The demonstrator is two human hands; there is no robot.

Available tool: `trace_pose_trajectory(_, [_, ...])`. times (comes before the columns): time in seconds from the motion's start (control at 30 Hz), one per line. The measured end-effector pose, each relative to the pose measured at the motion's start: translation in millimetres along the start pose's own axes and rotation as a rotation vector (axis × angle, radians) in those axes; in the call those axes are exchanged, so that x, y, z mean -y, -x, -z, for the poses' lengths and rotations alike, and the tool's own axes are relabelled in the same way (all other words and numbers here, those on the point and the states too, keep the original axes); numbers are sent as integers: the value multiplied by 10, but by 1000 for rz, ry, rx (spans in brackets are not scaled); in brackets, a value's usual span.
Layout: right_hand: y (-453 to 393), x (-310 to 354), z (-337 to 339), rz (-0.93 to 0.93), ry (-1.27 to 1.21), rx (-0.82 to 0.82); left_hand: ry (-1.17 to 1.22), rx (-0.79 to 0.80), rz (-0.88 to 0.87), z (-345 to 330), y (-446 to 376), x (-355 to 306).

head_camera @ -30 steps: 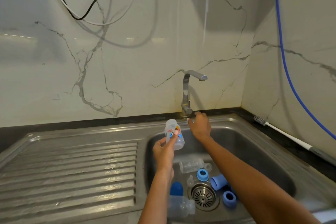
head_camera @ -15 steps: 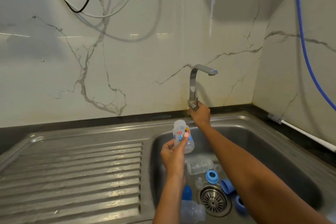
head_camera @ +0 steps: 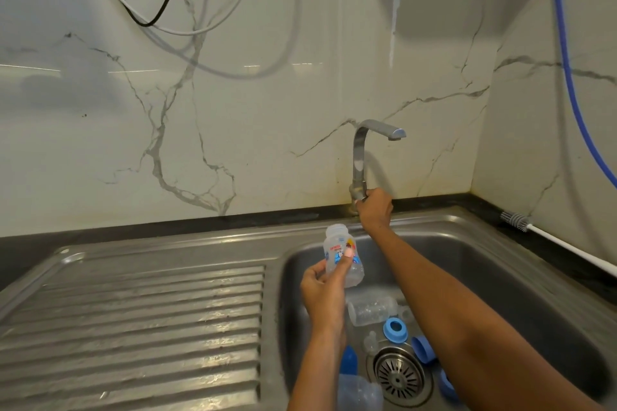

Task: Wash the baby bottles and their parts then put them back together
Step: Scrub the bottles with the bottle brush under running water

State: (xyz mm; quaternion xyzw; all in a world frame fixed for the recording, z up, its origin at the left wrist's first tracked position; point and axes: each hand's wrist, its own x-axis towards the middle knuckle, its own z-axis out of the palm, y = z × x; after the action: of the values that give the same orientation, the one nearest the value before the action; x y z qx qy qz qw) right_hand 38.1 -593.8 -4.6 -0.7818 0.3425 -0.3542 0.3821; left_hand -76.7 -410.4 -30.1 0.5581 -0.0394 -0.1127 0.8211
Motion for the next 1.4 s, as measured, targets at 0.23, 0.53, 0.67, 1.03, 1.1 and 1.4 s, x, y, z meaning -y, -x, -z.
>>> trace_pose_trajectory(0.23, [-10, -5, 20, 14, 67, 16, -3, -3, -3, -25, 1, 28])
trace_pose_trajectory(0.53, [11, -6, 45, 58, 94, 18, 5, 5, 4, -24, -1, 28])
trace_pose_trajectory(0.67, [50, -19, 54, 91, 118, 7, -2, 8, 2, -18, -2, 39])
trace_pose_trajectory(1.03, [470, -381, 288, 151, 178, 67, -35, 58, 34, -34, 28, 63])
trace_pose_trajectory(1.1, [553, -472, 397, 128, 234, 149, -56, 81, 43, -50, 58, 43])
trace_pose_trajectory(1.4, [919, -581, 1392, 211, 786, 565, -159, 122, 38, -36, 184, -39])
